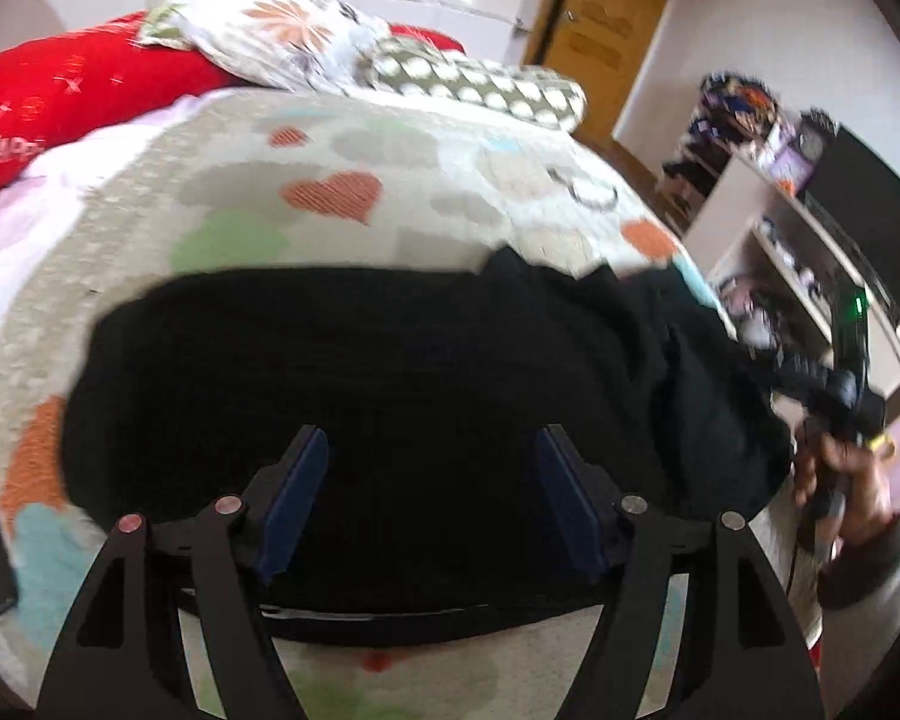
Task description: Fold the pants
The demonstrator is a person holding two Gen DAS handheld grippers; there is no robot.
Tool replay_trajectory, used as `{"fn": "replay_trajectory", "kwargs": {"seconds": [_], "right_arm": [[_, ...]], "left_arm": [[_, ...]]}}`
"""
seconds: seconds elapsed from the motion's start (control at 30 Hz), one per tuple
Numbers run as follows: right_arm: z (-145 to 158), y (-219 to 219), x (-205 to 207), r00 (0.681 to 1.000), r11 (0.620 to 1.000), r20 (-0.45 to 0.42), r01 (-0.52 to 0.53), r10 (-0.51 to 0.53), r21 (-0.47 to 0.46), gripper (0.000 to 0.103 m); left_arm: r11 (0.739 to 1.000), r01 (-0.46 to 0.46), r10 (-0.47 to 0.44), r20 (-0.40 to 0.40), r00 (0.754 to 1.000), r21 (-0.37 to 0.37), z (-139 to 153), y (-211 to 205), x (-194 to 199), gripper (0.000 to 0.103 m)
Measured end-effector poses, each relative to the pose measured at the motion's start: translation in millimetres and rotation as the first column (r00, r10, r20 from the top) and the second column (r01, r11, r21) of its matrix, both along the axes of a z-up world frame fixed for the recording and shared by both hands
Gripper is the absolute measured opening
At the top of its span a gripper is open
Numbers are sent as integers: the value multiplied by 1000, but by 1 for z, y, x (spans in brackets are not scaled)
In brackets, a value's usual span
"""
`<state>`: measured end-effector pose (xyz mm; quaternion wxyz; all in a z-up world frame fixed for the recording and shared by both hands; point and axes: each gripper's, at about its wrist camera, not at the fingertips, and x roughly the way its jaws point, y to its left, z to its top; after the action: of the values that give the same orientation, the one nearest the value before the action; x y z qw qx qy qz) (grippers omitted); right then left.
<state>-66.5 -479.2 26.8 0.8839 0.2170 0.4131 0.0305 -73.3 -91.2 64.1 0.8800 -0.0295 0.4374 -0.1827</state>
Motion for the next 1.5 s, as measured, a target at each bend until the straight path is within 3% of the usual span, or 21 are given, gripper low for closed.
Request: {"fn": "replay_trajectory", "kwargs": {"seconds": [0.03,0.07,0.1,0.13,0.17,0.27,0.47,0.57,0.7,0.8,0.87,0.97,1.03,1.1,1.17,1.23,1.27,1.4,1.5], "right_arm": [[-3,-2,5,1000,1000,1,8,-8,9,62],[-5,-3,10,1000,1000,3,9,-9,18,53],[-6,-3,15,1000,1000,9,12,-12,21,40],[-6,-3,18,1000,1000,9,11,-11,19,12],[-6,-3,20,1000,1000,9,6,-6,24,9],[14,-3,2,997,999,80,-18,16,27,8],[59,-22,-87,984,1000,179,-10,15,-30,8],[46,-28,-112,993,999,119,-4,9,-48,8],[3,-18,-104,1000,993,-13,2,-4,-114,8],[5,-21,-106,999,994,-11,45,-46,-101,20],[15,-27,-111,996,992,-10,87,-88,-92,44],[40,-22,-122,998,993,44,52,-47,-104,46],[55,0,-124,995,994,76,-60,67,-92,50],[59,37,-118,970,975,98,-216,221,-60,50],[54,82,-107,924,930,111,-363,367,-51,50],[45,134,-96,860,866,102,-491,499,-94,50],[40,165,-91,810,814,99,-566,578,-129,50],[28,239,-81,694,689,73,-688,716,-229,48],[17,273,-74,655,640,52,-713,754,-288,46]], "left_arm": [[1000,9,-9,-10,1000,4,-3,-6,1,71],[1000,19,-19,-20,1000,4,-6,-11,1,71],[1000,24,-24,-25,999,3,-7,-13,1,71],[1000,29,-28,-27,999,4,-7,-15,0,71],[999,32,-32,-26,999,4,-6,-15,-2,71],[1000,18,-18,-13,1000,10,0,-6,-4,71],[998,-61,61,15,998,-22,15,37,-9,72],[994,-108,108,15,994,-30,15,56,-8,72],[982,-188,188,-7,982,-29,10,81,-6,72],[970,-234,234,-20,972,-61,10,104,-11,72],[962,-267,267,-14,964,-54,9,116,-12,74],[944,-327,327,-14,945,-40,5,134,-11,76],[935,-351,350,-32,936,-53,1,144,-7,77],[936,-345,341,-62,938,-69,-6,148,-1,78],[937,-343,337,-80,938,-64,-13,148,3,78],[936,-348,343,-89,935,-50,-18,147,6,78],[937,-345,339,-90,936,-49,-20,146,7,78],[936,-343,337,-81,938,-77,-19,146,11,78],[938,-334,328,-74,942,-94,-17,146,15,77]]}}
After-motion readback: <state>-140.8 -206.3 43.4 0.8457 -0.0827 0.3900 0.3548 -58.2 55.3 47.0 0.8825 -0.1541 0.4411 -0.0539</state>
